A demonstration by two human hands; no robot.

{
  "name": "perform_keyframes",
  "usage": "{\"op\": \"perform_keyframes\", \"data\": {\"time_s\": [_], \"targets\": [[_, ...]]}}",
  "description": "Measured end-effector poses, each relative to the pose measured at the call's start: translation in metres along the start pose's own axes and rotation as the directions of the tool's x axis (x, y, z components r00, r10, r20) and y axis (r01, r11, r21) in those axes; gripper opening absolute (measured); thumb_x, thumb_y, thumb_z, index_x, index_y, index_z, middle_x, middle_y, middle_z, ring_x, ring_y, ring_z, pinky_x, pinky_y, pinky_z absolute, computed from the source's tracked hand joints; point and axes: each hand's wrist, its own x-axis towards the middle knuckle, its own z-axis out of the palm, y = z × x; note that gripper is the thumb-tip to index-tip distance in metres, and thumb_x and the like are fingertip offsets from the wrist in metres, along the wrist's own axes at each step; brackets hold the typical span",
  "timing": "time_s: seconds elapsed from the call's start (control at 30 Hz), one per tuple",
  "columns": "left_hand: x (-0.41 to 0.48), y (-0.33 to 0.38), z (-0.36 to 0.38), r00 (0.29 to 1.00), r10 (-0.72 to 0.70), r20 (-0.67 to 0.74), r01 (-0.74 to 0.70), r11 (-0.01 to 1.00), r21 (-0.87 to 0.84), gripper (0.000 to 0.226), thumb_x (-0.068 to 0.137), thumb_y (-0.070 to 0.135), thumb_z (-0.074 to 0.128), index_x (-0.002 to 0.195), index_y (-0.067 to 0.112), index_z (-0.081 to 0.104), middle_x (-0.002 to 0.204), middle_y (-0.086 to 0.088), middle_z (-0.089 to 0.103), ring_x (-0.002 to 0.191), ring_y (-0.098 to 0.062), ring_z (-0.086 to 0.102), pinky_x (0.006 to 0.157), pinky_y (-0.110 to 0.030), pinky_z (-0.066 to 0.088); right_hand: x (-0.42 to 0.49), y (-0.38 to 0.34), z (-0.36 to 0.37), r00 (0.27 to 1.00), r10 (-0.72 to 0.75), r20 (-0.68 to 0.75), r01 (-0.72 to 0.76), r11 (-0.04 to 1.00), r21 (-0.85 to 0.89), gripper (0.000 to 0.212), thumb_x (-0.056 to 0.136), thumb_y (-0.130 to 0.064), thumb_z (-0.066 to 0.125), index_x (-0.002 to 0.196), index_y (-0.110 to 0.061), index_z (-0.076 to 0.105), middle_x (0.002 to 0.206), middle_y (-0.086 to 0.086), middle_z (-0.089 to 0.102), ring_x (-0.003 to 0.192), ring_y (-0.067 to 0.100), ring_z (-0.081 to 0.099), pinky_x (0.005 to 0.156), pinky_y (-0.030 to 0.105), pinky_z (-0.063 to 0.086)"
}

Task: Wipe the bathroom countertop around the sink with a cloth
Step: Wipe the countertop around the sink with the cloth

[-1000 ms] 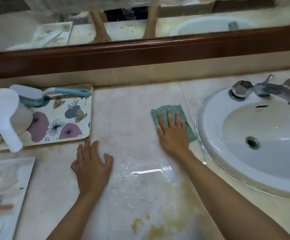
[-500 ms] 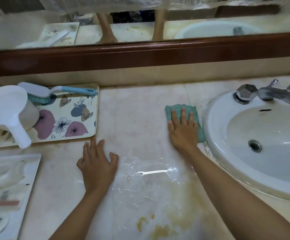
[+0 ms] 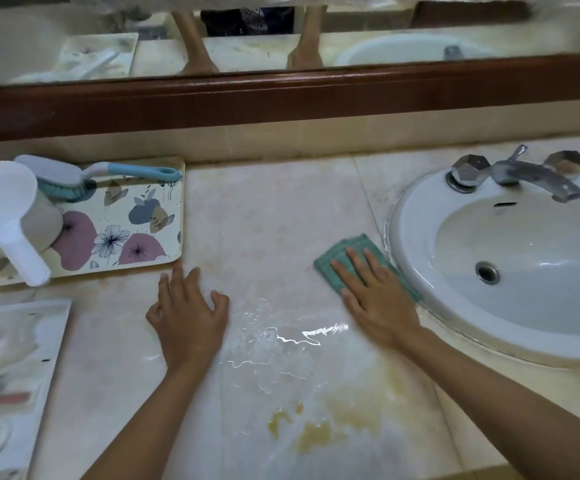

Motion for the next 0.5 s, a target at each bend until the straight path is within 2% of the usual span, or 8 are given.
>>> {"op": "perform_keyframes", "data": {"time_s": [0.1,0.17,0.27,0.33,0.43,0.5], "targets": [[0.0,0.0,0.001,1.0,0.004,-0.011,-0.004,1.0,0.001,0.053,0.083,0.037,0.041,0.128,0.013,0.055,0.147,-0.012,0.046,0.14,-0.031,0.036,0.097,-0.049,0.033,0.033,-0.022,-0.004,0.987,0.161,0.001,-0.161,0.987,0.031,0.069,0.085,-0.054,-0.005,0.152,-0.036,0.003,0.162,-0.005,-0.005,0.148,0.022,-0.008,0.119,0.045,0.007],[0.0,0.0,0.001,1.0,0.005,-0.008,-0.005,1.0,-0.001,0.053,0.083,0.037,0.041,0.128,0.014,0.055,0.147,-0.011,0.046,0.139,-0.031,0.037,0.096,-0.049,0.033,0.038,-0.05,-0.004,0.98,0.197,0.018,-0.198,0.979,0.05,0.069,0.086,-0.052,-0.005,0.152,-0.033,-0.002,0.161,-0.003,-0.01,0.148,0.025,-0.011,0.119,0.045,0.003],[0.0,-0.001,0.002,1.0,0.005,-0.008,-0.005,1.0,-0.012,0.055,0.083,0.039,0.039,0.13,0.014,0.055,0.148,-0.011,0.046,0.14,-0.031,0.036,0.098,-0.049,0.033,0.01,-0.102,0.01,0.999,0.032,0.028,-0.034,0.995,0.092,0.059,0.095,-0.048,0.007,0.152,-0.034,0.003,0.161,-0.004,-0.008,0.148,0.025,-0.011,0.119,0.046,0.005],[-0.001,-0.003,0.002,1.0,0.001,-0.006,-0.001,0.999,-0.035,0.057,0.084,0.041,0.039,0.133,0.015,0.054,0.151,-0.009,0.043,0.142,-0.029,0.034,0.1,-0.049,0.032,-0.025,-0.12,0.021,0.994,-0.11,-0.004,0.11,0.991,0.07,0.057,0.097,-0.047,0.018,0.153,-0.034,0.013,0.162,-0.004,0.001,0.149,0.026,-0.002,0.117,0.044,0.008],[-0.004,-0.007,0.002,1.0,0.014,0.007,-0.013,0.998,-0.055,0.059,0.086,0.043,0.037,0.137,0.017,0.052,0.153,-0.007,0.04,0.144,-0.027,0.029,0.103,-0.049,0.03,-0.068,-0.099,0.026,0.957,-0.289,-0.009,0.289,0.957,0.015,0.054,0.099,-0.046,0.028,0.151,-0.035,0.02,0.161,-0.005,0.011,0.149,0.023,0.008,0.114,0.039,0.011],[-0.004,-0.008,0.003,1.0,0.009,0.012,-0.008,0.998,-0.059,0.059,0.086,0.043,0.036,0.137,0.017,0.051,0.153,-0.007,0.04,0.145,-0.026,0.029,0.103,-0.048,0.03,-0.067,-0.063,0.02,0.947,-0.32,-0.005,0.32,0.947,-0.027,0.054,0.098,-0.047,0.028,0.151,-0.037,0.02,0.161,-0.005,0.012,0.149,0.022,0.009,0.114,0.038,0.012]]}}
